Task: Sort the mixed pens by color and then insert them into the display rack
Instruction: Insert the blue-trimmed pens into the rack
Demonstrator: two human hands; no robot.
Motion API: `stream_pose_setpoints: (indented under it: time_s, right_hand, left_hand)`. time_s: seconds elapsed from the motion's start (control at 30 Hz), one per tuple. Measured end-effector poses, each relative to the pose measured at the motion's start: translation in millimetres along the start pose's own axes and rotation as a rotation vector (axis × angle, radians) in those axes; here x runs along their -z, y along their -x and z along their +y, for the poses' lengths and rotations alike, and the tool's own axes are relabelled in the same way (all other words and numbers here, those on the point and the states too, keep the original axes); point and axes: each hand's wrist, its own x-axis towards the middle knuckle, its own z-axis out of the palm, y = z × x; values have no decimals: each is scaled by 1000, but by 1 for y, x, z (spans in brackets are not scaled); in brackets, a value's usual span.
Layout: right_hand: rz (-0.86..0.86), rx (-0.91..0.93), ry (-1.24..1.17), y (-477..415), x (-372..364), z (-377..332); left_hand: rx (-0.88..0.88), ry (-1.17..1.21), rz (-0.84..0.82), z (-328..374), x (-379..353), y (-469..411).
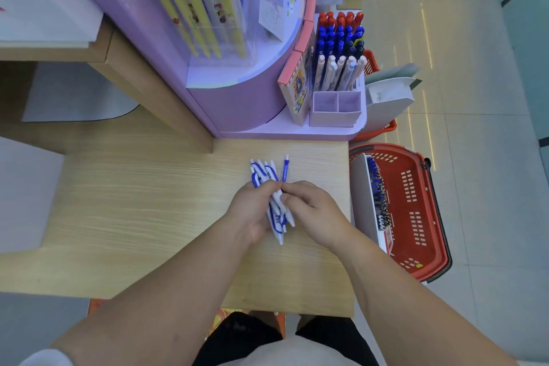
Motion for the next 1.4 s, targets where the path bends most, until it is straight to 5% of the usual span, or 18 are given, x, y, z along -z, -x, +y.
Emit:
stream_pose_setpoints:
  time_s: [0.1, 0.33, 0.63, 0.73, 0.97, 1.4]
  right_hand:
    - [53, -34, -56, 0, -7, -3]
    - [296, -112, 346, -18, -28, 2]
    - [227, -296, 837, -31, -44, -19]
    - [229, -291, 667, -17, -41, -25]
    - [139, -185, -215, 58, -12, -60]
    - [-314, -125, -146, 111, 1, -87]
  left_hand:
    - [-9, 44, -25, -8, 16, 1]
    - [12, 153, -25, -17, 51, 6]
    - [-74, 100, -118, -8, 93, 34]
    - [-112, 71, -166, -5, 97, 49]
    - [-148, 183, -230, -8, 75, 93]
    - [-355, 547, -19, -45, 90, 188]
